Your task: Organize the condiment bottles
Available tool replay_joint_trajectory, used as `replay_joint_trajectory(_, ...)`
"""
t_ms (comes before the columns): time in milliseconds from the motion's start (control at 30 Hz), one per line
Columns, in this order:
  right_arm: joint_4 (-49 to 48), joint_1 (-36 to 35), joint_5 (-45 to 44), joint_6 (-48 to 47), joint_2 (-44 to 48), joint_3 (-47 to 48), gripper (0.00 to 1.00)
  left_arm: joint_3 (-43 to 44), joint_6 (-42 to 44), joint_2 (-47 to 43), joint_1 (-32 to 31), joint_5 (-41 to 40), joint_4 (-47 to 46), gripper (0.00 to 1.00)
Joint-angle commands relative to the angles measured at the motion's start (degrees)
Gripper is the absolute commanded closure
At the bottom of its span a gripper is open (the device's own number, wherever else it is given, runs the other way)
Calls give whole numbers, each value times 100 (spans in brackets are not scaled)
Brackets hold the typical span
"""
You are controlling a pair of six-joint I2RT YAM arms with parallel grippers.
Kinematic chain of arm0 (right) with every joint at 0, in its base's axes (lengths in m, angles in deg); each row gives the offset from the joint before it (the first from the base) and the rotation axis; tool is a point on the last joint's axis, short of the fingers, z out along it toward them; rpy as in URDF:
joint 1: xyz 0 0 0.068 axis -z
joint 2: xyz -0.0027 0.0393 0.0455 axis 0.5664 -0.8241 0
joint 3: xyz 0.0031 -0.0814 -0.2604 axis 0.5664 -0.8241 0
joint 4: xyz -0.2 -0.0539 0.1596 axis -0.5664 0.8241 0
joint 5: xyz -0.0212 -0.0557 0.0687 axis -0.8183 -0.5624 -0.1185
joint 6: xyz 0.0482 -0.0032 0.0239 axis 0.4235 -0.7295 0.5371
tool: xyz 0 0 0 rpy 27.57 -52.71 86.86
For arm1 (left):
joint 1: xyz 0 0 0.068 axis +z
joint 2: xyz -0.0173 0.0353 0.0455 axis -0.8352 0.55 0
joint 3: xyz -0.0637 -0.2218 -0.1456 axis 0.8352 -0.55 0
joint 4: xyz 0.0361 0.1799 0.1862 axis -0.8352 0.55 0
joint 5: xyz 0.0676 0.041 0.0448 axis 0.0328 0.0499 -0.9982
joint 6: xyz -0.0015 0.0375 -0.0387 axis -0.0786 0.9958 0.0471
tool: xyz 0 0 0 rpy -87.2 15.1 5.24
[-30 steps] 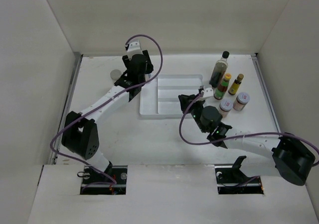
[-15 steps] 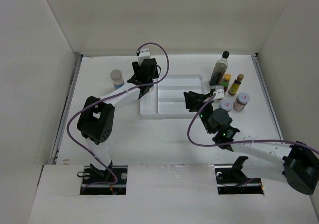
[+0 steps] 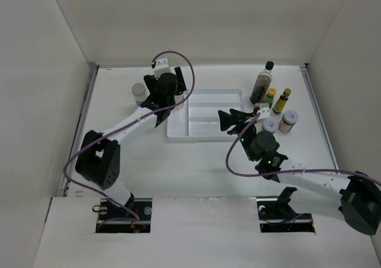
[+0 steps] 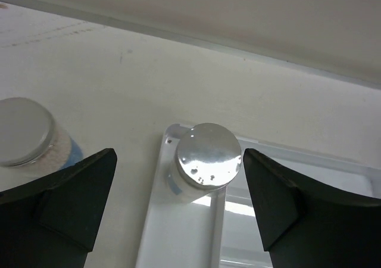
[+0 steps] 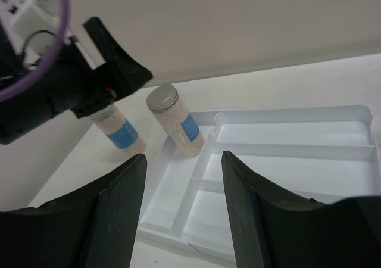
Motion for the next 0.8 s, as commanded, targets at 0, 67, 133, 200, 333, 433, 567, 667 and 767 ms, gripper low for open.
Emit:
replay_joint_trajectory(0, -313, 31, 60, 37, -127, 55, 40, -473, -41, -1012, 44, -589, -230, 11)
replay_joint_trajectory(67, -295, 22, 104, 28, -242, 107, 38, -702, -67, -1285, 211, -722, -11, 10)
replay_joint_trajectory(133, -260, 22, 157, 2, -347, 169, 33, -773, -138, -1374, 430, -731, 261, 9)
replay_joint_trajectory(200, -207, 22, 262, -7, -470, 239, 24, -747, -313, -1374, 711, -687, 700, 9)
replay_joint_trajectory(333, -67, -22, 438, -68, -655, 398, 7, -686, -402, -1033, 1186, -670, 948, 8)
replay_joint_trajectory(433, -66, -40, 491, -86, -830, 450, 4, -536, -402, -707, 1433, -407, 940, 8)
replay_joint_trajectory(567, -58, -57, 491, -156, -954, 503, 4, -238, -393, -286, 1609, -283, 913, 8)
replay_joint_trajectory(667, -58, -75, 491, -156, -1068, 547, 4, 8, -358, -13, 1697, -134, 904, 10)
replay_joint_trajectory(767, -14, -127, 491, -200, -1103, 591, 4, 158, -366, 216, 1785, 42, 843, 11)
